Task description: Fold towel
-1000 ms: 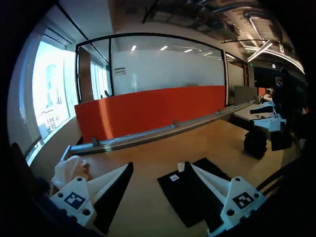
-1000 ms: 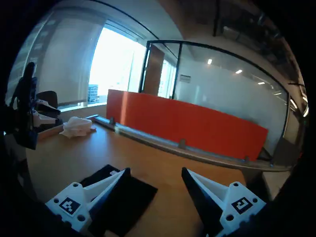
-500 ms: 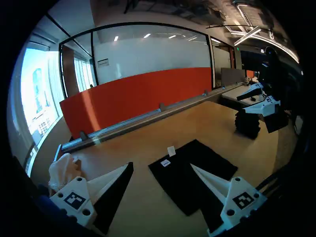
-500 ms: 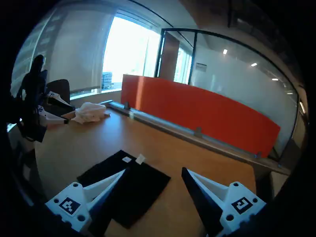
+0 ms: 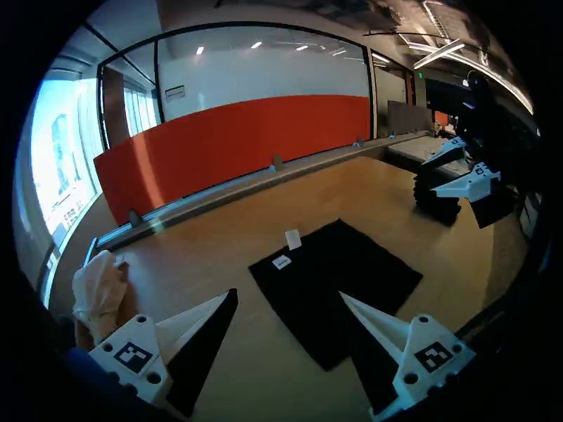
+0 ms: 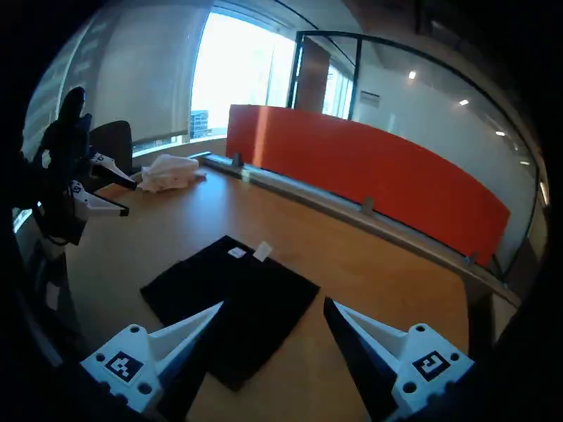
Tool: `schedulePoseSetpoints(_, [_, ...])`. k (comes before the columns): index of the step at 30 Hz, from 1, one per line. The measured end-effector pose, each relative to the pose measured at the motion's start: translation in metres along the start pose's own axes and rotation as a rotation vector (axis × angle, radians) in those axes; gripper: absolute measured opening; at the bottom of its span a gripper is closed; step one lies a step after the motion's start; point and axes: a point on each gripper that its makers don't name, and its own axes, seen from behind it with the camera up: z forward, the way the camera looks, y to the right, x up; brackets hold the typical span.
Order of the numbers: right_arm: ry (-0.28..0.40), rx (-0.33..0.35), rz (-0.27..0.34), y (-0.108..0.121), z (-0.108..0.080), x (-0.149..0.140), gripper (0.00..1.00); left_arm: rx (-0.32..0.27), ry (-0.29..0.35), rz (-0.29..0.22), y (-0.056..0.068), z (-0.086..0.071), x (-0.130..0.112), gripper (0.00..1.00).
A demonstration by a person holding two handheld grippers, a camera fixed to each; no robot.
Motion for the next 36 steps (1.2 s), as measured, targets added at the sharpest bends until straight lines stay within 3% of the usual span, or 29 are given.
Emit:
schedulePoseSetpoints(21, [-0.123,0.040,-0.001,-0.021,0.039,-0.080,1.00,-0.072,-0.156,0.025,0.032,0.038,-0.090,0.96])
schedulePoseSetpoints(36, [-0.212,0.077,-0.012,-0.038,0.053,-0.134,1.00,-0.122,-0.249,0.029,0.051,0.058,-0.141,0.96])
